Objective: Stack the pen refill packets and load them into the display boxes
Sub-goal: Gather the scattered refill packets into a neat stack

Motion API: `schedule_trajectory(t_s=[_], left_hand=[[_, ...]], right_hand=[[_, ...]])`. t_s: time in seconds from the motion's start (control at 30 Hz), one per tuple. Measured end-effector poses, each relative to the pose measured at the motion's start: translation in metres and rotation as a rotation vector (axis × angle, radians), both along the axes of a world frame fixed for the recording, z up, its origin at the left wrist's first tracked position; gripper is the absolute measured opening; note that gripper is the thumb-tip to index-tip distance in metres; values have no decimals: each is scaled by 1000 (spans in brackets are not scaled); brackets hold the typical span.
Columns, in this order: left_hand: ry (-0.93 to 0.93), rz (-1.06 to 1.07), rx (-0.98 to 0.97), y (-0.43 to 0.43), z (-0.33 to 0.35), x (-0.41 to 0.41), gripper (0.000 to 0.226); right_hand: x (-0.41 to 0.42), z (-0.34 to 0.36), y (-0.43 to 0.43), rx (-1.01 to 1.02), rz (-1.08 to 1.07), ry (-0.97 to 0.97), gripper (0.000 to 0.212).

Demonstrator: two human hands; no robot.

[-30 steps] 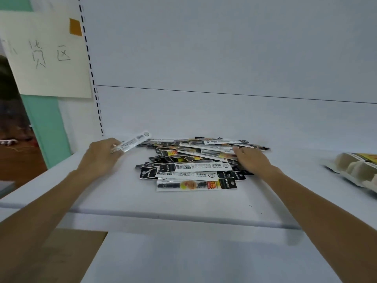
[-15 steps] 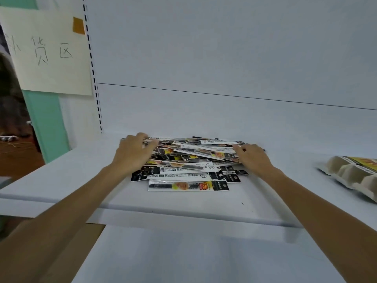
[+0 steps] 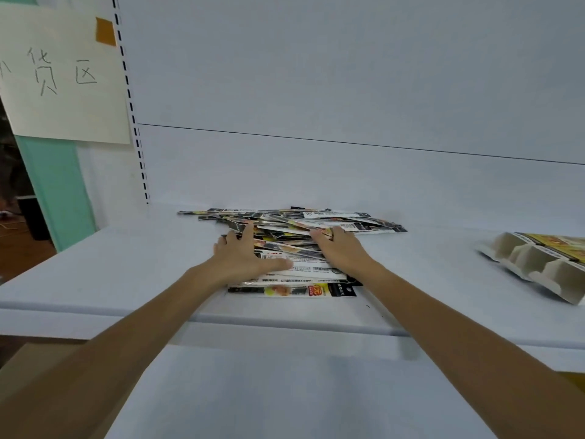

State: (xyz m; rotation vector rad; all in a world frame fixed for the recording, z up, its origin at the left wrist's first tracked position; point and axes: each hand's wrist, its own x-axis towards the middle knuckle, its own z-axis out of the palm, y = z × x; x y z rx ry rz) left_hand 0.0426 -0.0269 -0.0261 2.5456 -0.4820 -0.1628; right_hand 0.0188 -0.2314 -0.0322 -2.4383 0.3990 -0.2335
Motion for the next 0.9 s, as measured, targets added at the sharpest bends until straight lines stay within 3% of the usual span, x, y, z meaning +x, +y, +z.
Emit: schedule_trajectory(t_s=[0.17, 0.27, 0.4, 0.57, 0.7, 0.9], left_hand=[[-48, -45, -84, 10, 0, 0, 130], [-70, -39, 16, 22, -1, -13, 131], [-136, -115, 215, 29, -6, -32, 126], [-203, -143, 222, 39, 2, -18, 117], [-301, -106, 273, 43, -1, -6, 125], [-486, -109, 246, 32, -2, -1, 120]], right_hand=[[2, -5, -10, -79, -62, -63, 47], [3, -2, -11, -136, -85, -118, 51], [7, 2, -1, -59, -126, -93, 61], [9, 7, 20, -218, 48, -124, 33], [4, 27, 15, -575, 142, -81, 49], [8, 31, 31, -378, 393, -94, 37]])
